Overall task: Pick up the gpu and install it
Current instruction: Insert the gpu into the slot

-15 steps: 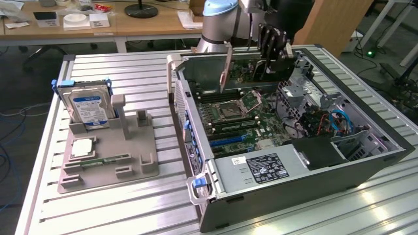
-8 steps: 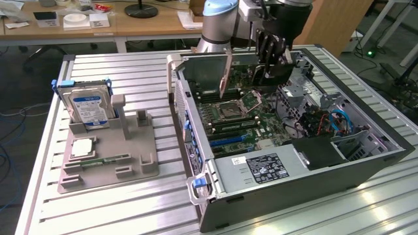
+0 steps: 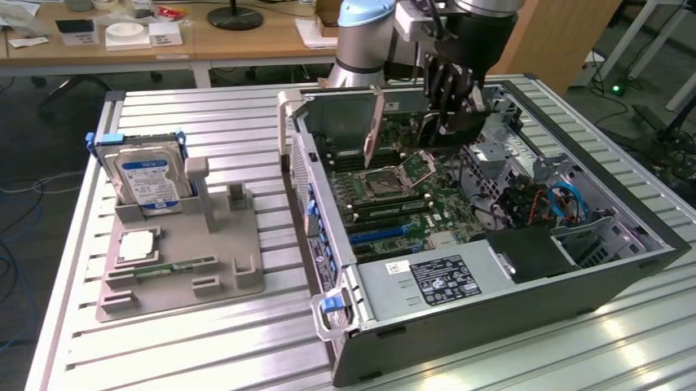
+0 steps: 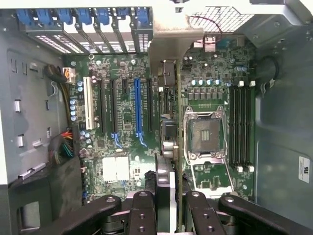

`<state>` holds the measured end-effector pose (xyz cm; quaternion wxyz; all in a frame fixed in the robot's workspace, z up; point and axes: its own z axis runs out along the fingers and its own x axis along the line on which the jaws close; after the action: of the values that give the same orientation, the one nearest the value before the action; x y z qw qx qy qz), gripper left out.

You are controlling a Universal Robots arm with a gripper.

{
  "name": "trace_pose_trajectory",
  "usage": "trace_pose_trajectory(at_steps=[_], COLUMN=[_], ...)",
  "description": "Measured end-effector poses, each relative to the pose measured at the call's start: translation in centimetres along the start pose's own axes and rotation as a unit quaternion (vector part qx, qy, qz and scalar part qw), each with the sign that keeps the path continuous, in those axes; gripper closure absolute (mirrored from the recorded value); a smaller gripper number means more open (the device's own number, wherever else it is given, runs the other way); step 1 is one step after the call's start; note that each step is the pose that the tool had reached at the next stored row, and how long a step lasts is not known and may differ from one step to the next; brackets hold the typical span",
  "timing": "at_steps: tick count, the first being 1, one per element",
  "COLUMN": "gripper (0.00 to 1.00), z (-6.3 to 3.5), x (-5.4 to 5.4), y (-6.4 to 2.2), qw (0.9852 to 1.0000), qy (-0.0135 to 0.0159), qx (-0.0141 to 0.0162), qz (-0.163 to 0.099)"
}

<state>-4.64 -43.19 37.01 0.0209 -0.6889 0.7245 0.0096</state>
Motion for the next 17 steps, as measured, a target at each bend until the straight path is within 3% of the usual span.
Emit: trace_pose_trajectory(at_steps=[5, 17], gripper=[0.72, 0.72], z=[0.20, 0.29], x=[0.50, 0.54], y=[0.00, 0.05], qw=[1.0000, 1.0000], qy=[-0.0001, 0.0001], qx=[0.0000, 0.0000], qz=[0.000, 0.000])
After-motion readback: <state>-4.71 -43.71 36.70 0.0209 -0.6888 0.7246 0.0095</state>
